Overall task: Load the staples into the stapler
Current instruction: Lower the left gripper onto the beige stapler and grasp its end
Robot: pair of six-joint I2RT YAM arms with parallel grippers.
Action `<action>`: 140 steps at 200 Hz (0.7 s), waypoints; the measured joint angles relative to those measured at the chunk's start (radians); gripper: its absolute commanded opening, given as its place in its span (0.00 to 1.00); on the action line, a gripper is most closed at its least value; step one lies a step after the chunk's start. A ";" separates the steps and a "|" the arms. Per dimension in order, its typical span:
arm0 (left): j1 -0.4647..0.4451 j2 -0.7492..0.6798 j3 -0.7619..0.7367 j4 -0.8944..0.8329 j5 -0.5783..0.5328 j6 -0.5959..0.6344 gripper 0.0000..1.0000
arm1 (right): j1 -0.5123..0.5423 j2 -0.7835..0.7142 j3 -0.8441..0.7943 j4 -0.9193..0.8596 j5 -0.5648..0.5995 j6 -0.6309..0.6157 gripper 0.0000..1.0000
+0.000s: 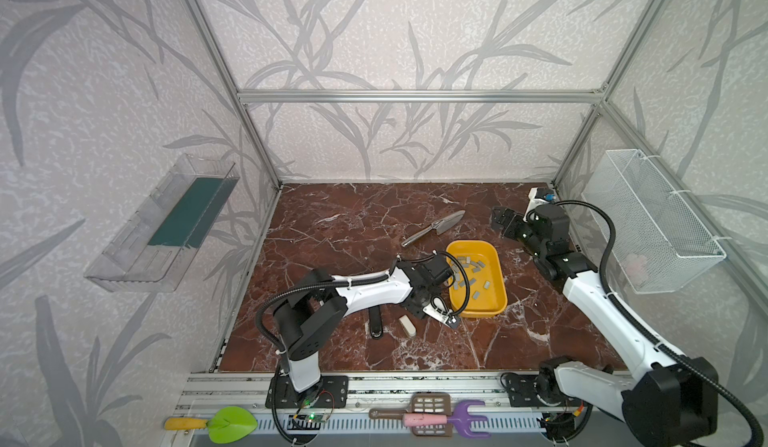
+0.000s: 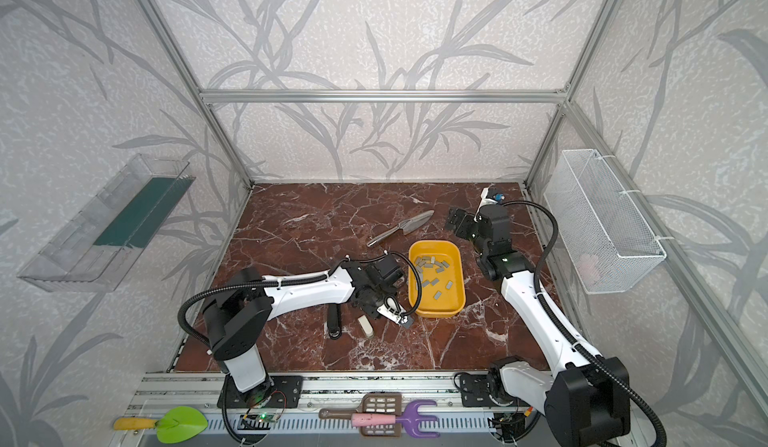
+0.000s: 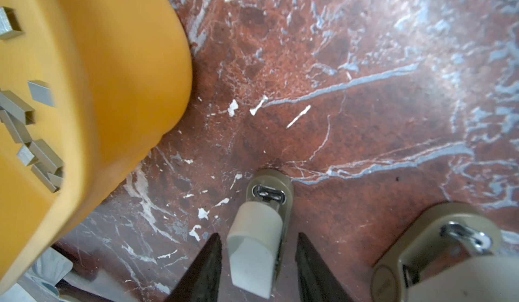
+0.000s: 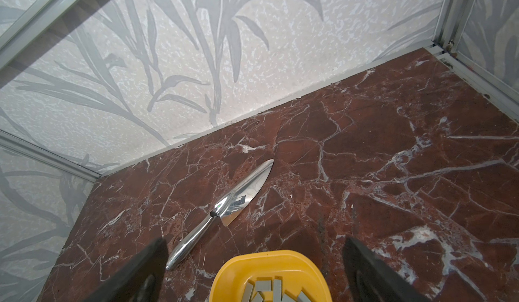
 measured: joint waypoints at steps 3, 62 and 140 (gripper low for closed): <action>-0.001 0.000 0.000 0.000 0.000 0.000 0.49 | 0.001 0.000 0.000 0.000 0.001 0.000 0.97; -0.005 0.008 0.000 0.000 0.000 -0.002 0.47 | 0.017 0.000 0.006 -0.003 0.015 -0.012 0.97; -0.016 0.030 0.023 -0.003 -0.001 -0.019 0.24 | 0.041 0.000 0.016 -0.016 0.043 -0.034 0.97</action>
